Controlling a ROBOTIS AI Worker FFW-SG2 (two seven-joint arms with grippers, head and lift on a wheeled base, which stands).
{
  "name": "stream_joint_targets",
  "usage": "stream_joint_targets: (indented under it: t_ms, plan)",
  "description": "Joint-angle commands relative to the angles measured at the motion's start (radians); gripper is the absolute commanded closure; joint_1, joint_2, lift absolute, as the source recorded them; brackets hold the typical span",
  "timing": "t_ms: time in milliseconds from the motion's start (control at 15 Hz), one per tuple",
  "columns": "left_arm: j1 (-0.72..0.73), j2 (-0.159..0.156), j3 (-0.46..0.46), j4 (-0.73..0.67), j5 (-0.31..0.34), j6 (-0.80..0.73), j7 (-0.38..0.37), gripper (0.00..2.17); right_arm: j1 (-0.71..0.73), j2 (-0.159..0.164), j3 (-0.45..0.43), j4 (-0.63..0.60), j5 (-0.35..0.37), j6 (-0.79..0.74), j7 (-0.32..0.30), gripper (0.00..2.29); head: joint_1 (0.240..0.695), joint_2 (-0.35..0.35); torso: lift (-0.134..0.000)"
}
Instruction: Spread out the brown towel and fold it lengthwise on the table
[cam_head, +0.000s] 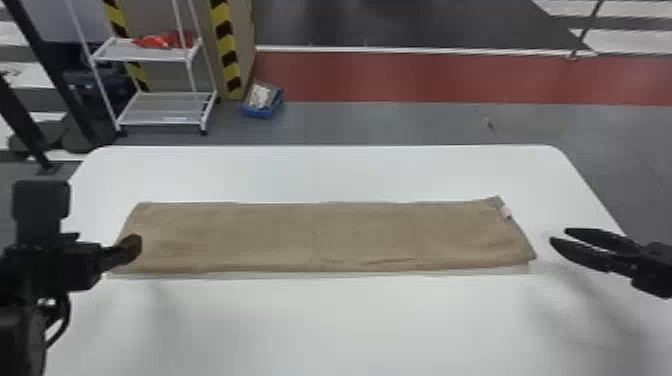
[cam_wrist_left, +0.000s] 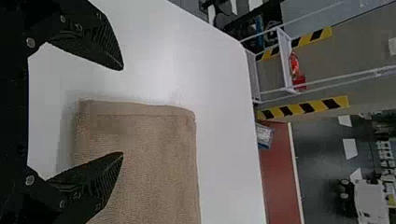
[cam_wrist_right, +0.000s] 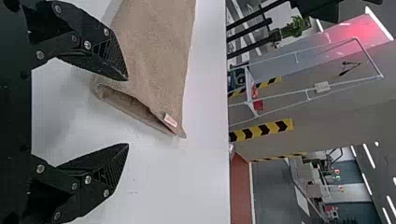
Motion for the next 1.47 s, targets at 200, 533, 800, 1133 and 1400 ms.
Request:
stream_joint_targets:
  t_ms: [200, 533, 800, 1133, 1400]
  plan:
    - [-0.191, 0.002, 0.000, 0.176, 0.013, -0.080, -0.083, 0.05, -0.147, 0.014, 0.122, -0.033, 0.047, 0.181, 0.003, 0.45, 0.695, 0.017, -0.124]
    - [-0.323, 0.036, -0.006, 0.249, 0.073, 0.221, -0.175, 0.05, -0.266, 0.014, 0.192, 0.013, 0.193, 0.316, 0.003, 0.45, 0.695, 0.021, -0.124]
    - [-0.364, 0.082, 0.008, 0.320, 0.148, 0.282, -0.221, 0.05, -0.302, -0.037, 0.229, 0.118, 0.223, 0.313, 0.003, 0.45, 0.695, 0.015, -0.124]
    - [-0.366, 0.094, 0.008, 0.335, 0.159, 0.282, -0.224, 0.05, -0.319, -0.071, 0.280, 0.203, 0.231, 0.224, 0.003, 0.45, 0.695, 0.001, -0.124]
    - [-0.392, 0.096, -0.007, 0.410, 0.146, 0.282, -0.224, 0.05, -0.308, -0.069, 0.289, 0.205, 0.239, 0.218, 0.003, 0.45, 0.695, 0.002, -0.124]
